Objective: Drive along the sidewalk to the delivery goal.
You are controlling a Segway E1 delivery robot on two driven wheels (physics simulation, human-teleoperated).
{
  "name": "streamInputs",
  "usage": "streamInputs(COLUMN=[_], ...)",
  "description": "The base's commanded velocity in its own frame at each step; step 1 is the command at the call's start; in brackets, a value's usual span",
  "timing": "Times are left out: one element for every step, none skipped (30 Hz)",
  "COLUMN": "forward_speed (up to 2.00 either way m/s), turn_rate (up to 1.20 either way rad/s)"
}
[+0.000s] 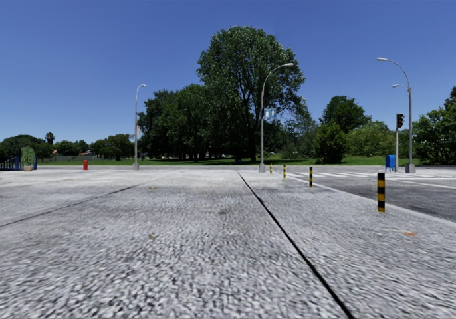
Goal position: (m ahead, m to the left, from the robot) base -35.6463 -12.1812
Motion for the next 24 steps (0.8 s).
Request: streamInputs(forward_speed=[2.0,2.0,2.0,2.0,2.0,2.0,2.0,2.0,2.0,2.0,2.0,2.0,2.0,2.0,2.0,2.0,2.0,2.0,2.0,2.0,2.0,2.0,2.0,2.0], turn_rate=[0.0,0.0,0.0,0.0,0.0,0.0,0.0,0.0,0.0,0.0,0.0,0.0,0.0,0.0,0.0,0.0,0.0,0.0,0.0,0.0,0.0,0.0,0.0,0.0])
